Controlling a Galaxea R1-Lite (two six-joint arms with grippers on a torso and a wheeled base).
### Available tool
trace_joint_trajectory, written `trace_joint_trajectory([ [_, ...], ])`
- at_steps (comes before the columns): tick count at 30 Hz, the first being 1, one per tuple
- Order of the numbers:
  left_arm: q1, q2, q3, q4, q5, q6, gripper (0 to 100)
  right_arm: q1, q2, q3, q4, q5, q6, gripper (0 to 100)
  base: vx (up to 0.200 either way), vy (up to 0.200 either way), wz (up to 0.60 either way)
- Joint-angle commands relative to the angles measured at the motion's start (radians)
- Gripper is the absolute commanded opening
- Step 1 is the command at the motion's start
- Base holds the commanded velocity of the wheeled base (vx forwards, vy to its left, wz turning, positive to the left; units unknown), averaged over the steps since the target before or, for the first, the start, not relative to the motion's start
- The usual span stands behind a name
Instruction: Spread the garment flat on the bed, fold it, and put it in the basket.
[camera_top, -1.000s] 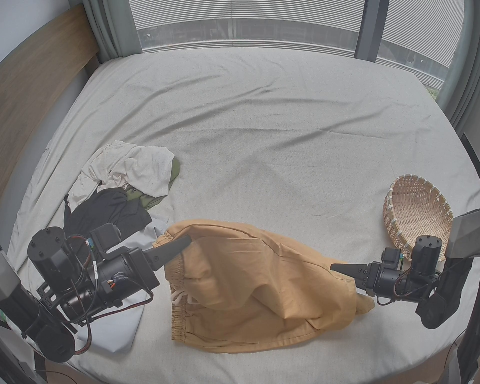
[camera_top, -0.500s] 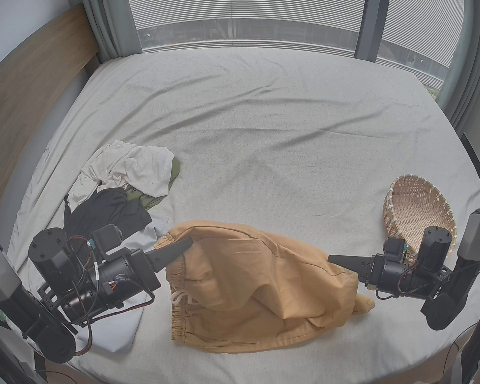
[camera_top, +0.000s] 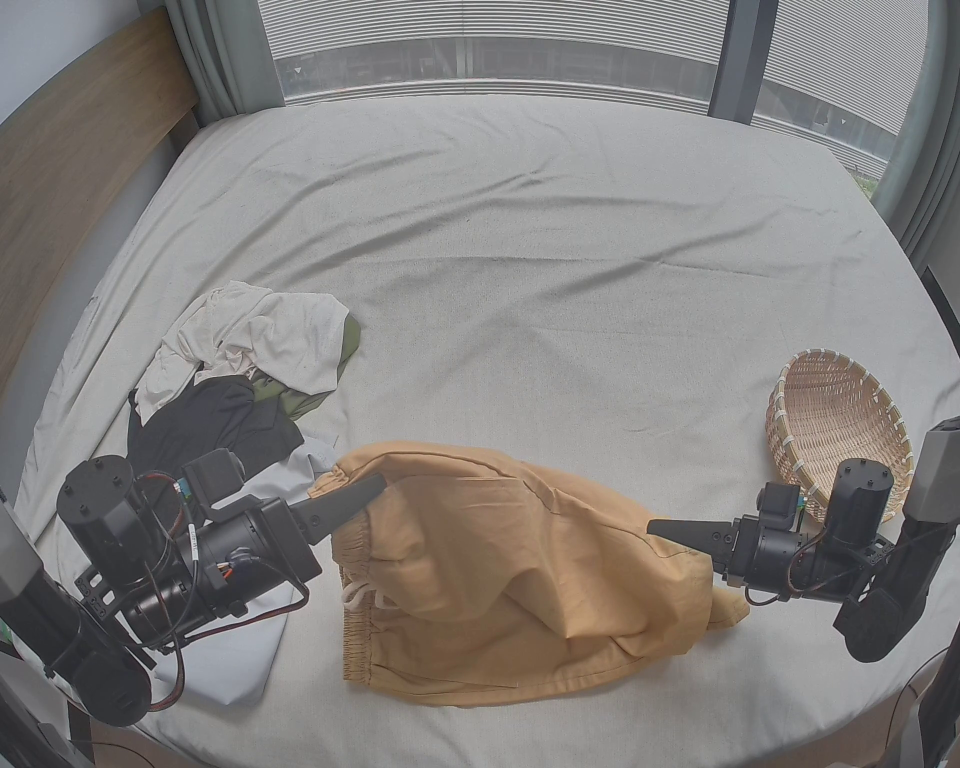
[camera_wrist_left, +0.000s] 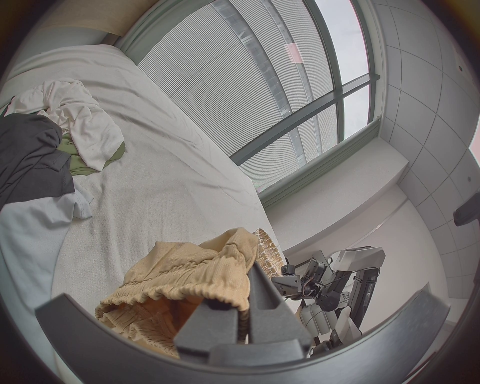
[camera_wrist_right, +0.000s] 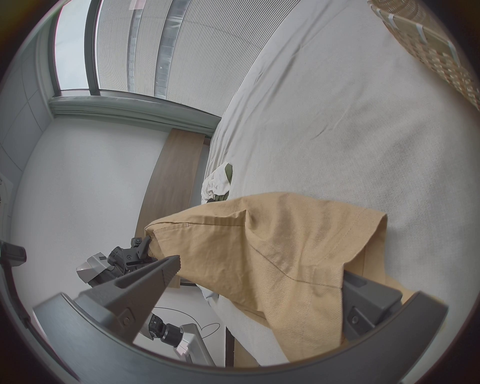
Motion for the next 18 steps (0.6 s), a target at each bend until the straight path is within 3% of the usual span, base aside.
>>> trace_joint_trajectory([
  [1, 0.0, 0.0, 0.0, -0.001, 0.0, 0.0, 0, 0.014, 0.018, -0.002, -0.002, 0.0, 0.0, 100, 0.0, 0.0, 0.0],
  [10, 0.0, -0.003, 0.0, -0.001, 0.0, 0.0, 0, 0.014, 0.024, -0.015, -0.004, -0.004, 0.0, 100, 0.0, 0.0, 0.0],
  [11, 0.0, -0.003, 0.0, -0.001, 0.0, 0.0, 0, 0.011, 0.026, -0.022, -0.002, -0.004, 0.0, 0, 0.0, 0.0, 0.0],
  [18, 0.0, -0.002, -0.002, -0.001, 0.0, 0.0, 0, -0.011, -0.043, -0.022, -0.002, -0.006, 0.003, 0, 0.0, 0.0, 0.0],
])
